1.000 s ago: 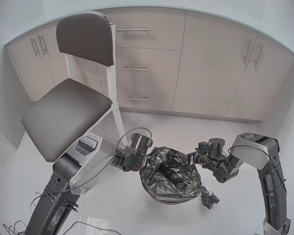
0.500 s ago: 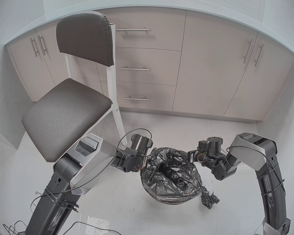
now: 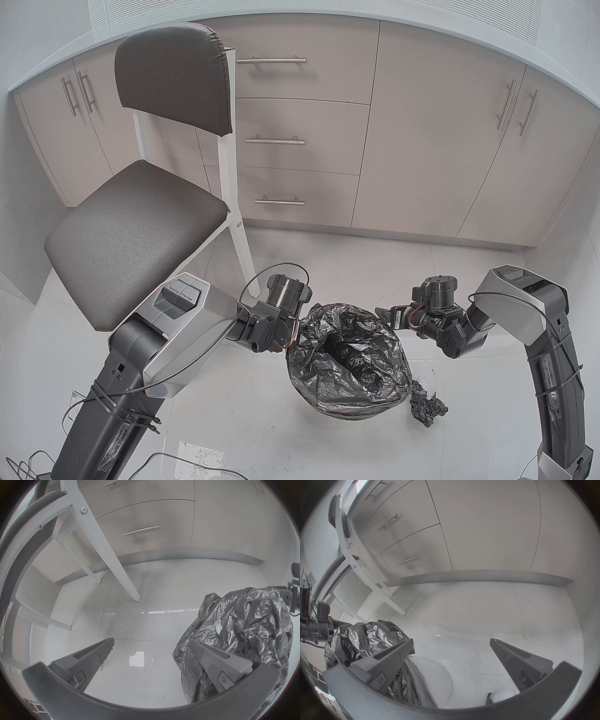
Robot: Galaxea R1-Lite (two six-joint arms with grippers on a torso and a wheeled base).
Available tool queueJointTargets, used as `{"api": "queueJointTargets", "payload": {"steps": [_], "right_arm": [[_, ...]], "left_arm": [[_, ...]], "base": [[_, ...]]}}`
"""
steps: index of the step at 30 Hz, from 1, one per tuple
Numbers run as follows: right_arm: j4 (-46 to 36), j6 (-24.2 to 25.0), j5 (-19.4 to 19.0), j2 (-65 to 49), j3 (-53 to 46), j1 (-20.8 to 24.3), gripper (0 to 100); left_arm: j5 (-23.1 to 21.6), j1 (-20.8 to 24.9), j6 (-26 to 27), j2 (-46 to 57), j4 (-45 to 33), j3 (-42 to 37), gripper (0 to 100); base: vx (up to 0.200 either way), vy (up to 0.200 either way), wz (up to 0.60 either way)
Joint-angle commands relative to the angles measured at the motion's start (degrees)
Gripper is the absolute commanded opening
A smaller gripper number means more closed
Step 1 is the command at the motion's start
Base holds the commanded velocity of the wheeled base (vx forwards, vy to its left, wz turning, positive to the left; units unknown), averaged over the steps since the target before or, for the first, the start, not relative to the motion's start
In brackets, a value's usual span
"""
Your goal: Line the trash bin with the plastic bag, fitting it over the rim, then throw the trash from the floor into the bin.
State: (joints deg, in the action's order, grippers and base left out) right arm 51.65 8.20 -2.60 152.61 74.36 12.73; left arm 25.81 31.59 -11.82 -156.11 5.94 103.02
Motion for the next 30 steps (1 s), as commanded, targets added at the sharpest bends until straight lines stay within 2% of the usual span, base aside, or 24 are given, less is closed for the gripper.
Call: {"api": "queueJointTargets", "payload": {"steps": [1, 7, 15, 21, 25, 30], "right_arm": [[0.1, 0.1, 0.0, 0.0, 0.3, -0.2, 100], [1.0, 0.3, -0.5, -0.9, -0.3, -0.5, 100], [2.9, 1.5, -0.6, -1.0, -0.6, -0.4, 100], [3.4, 1.5, -0.6, -0.9, -0.9, -0.2, 100], [3.5, 1.5, -0.6, -0.9, -0.9, -0.2, 100], [3.5, 1.4, -0.6, -0.8, -0.9, -0.2, 100]], "left_arm": [[0.0, 0.0, 0.0, 0.0, 0.0, -0.1, 100], [0.0, 0.0, -1.5, 0.9, 0.0, -0.1, 100], [0.0, 1.6, -7.4, 11.1, -2.7, -3.2, 100], [0.0, 4.6, -7.5, 13.4, -2.9, -4.4, 100], [0.0, 6.8, -7.2, 11.5, -2.8, -4.3, 100], [0.0, 7.3, -6.5, 8.8, -2.6, -3.8, 100]], "base": [[0.0, 0.0, 0.0], [0.0, 0.0, 0.0], [0.0, 0.0, 0.0], [0.0, 0.0, 0.0], [0.0, 0.0, 0.0], [0.0, 0.0, 0.0]]}}
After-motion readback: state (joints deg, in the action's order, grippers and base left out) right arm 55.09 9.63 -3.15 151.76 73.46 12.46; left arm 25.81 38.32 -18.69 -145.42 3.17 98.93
